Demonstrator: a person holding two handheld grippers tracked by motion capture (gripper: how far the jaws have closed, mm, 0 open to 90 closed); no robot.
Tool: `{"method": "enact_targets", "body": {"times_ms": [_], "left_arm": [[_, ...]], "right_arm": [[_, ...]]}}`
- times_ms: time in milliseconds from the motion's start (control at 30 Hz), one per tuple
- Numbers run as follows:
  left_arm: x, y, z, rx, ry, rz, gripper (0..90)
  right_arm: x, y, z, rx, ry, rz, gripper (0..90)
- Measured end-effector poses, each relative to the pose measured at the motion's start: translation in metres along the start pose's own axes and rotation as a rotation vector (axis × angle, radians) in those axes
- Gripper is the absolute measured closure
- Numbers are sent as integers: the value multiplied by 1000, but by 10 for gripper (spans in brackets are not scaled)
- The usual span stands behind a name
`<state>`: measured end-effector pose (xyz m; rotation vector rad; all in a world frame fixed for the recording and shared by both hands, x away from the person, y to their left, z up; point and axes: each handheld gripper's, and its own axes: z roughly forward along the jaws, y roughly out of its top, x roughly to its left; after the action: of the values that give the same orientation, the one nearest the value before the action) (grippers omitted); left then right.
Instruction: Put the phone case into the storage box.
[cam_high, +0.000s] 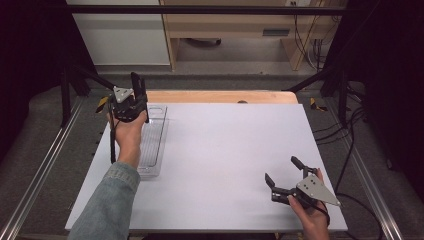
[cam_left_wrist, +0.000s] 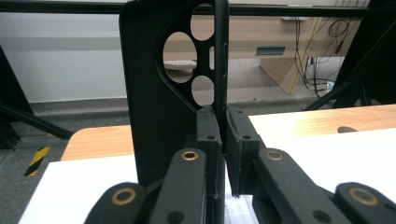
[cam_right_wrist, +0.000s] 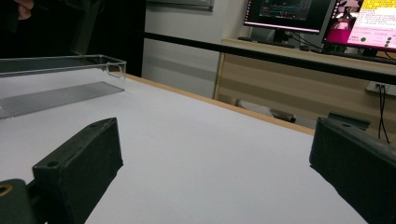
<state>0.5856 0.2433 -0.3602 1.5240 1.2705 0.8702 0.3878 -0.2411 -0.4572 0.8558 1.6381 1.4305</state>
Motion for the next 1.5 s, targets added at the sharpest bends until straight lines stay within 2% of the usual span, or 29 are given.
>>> {"method": "enact_targets", "body": {"times_ms": [333,700,900,1500], "left_arm": [[-4,-9,16,20,-24,-7,846],[-3,-18,30,37,-20,-12,845],[-2,-22,32,41,-5,-13,846],[0,-28,34,51,-16,-42,845]], "right_arm": [[1,-1,1,8,5,-7,28],[1,-2,2,14,6,-14,28],[2,-2,2,16,8,-11,27],[3,-2,3,22,11,-12,27]]}}
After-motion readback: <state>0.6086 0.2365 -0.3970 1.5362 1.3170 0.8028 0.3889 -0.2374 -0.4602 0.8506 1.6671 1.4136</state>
